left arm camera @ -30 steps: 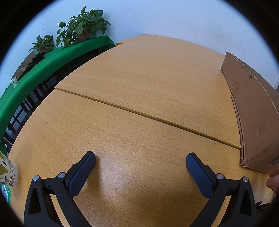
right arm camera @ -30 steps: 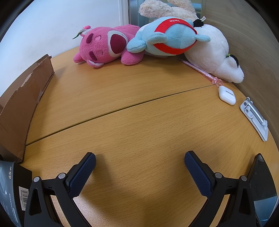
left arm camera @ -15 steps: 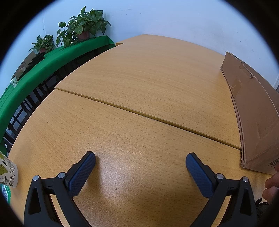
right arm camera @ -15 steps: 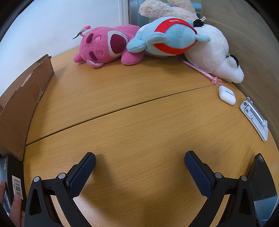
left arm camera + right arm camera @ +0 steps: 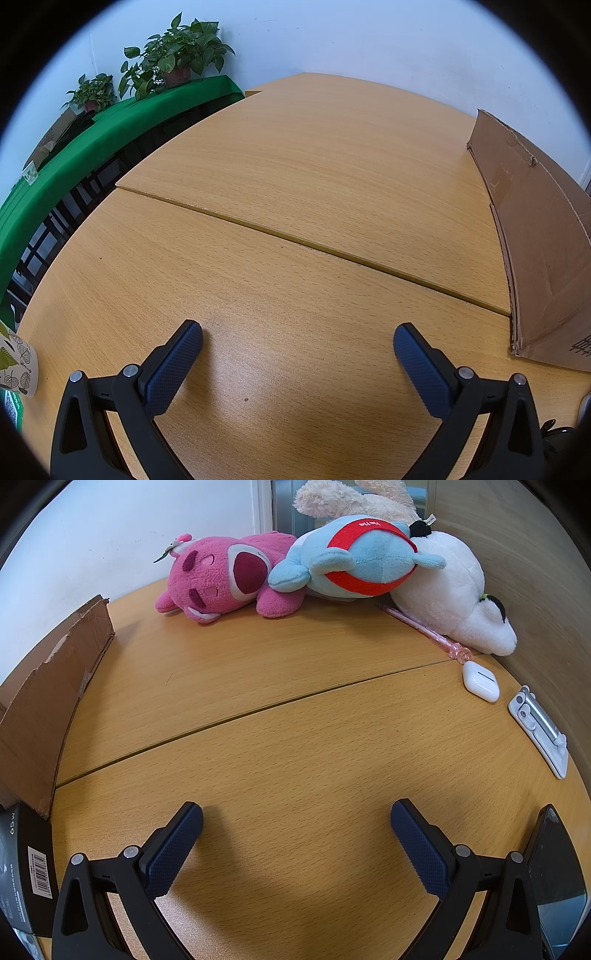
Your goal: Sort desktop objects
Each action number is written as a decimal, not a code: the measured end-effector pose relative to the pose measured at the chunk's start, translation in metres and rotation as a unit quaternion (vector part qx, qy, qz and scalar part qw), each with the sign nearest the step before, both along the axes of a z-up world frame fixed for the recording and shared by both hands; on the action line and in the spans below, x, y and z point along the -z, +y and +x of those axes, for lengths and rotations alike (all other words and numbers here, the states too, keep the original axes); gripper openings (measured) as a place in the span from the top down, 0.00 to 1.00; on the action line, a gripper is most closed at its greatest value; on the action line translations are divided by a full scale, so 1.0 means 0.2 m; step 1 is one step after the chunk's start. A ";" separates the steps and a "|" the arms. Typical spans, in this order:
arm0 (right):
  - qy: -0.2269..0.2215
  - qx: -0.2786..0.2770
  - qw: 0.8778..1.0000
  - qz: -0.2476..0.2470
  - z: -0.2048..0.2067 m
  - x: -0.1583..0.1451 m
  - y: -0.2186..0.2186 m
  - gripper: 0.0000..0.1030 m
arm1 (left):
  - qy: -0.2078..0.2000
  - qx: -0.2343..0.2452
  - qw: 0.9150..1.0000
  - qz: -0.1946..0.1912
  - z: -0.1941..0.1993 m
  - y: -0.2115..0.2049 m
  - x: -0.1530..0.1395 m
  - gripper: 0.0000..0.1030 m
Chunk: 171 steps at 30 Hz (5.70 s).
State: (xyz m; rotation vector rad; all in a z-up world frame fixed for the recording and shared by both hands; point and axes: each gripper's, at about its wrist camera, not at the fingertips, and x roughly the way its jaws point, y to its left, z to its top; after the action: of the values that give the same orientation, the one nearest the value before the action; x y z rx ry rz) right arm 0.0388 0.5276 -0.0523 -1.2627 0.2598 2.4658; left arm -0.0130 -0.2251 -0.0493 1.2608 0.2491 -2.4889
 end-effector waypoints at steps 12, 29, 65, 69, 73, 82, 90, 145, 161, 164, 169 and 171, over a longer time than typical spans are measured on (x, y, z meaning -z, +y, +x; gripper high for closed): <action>0.000 0.000 1.000 0.000 0.00 0.00 0.00 0.00 | 0.000 0.000 1.000 0.000 0.00 0.00 0.00 0.00; 0.014 -0.065 0.998 0.007 0.24 -0.12 -0.25 0.00 | 0.079 0.068 0.994 -0.026 0.30 0.20 -0.22 0.03; -0.003 -0.496 0.865 -0.072 0.93 -0.13 -1.77 0.37 | 0.025 0.378 0.897 0.227 0.84 1.06 -0.28 0.21; 0.022 -0.492 0.867 -0.071 0.90 -0.21 -1.75 0.39 | 0.051 0.379 0.900 0.207 0.86 1.08 -0.39 0.25; 0.069 -0.494 0.865 -0.047 0.83 -0.43 -1.72 0.39 | 0.108 0.386 0.898 0.180 0.82 1.10 -0.61 0.25; 0.179 -0.502 0.845 0.042 0.51 -1.06 -1.76 0.39 | 0.244 0.406 0.872 0.118 0.59 1.09 -1.20 0.26; 0.227 -0.509 0.826 0.086 0.14 -1.44 -1.82 0.39 | 0.313 0.400 0.859 0.066 0.29 1.09 -1.57 0.26; 0.136 -0.349 0.927 -0.026 -0.45 -0.95 -1.75 0.00 | 0.244 0.255 0.936 0.002 0.02 0.91 -1.09 0.14; 0.171 -0.299 0.939 0.009 0.12 -0.99 -1.57 0.00 | 0.215 0.303 0.927 0.054 0.39 1.22 -1.00 0.88; 0.185 -0.299 0.936 0.006 0.16 -0.99 -1.55 0.18 | 0.207 0.295 0.931 0.051 0.38 1.23 -0.98 0.84; 0.166 -0.295 0.941 -0.001 0.17 -0.96 -1.53 0.13 | 0.232 0.258 0.937 0.043 0.42 1.20 -0.98 0.16; 0.165 -0.297 0.940 -0.004 0.17 -0.95 -1.52 0.00 | 0.236 0.258 0.936 0.039 0.43 1.19 -1.00 0.16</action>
State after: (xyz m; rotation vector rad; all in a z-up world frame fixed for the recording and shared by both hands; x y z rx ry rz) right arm 0.0728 0.2230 0.1384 -1.0262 -0.0428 3.1972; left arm 0.0739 0.0130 0.1501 0.8027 0.1398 -3.2520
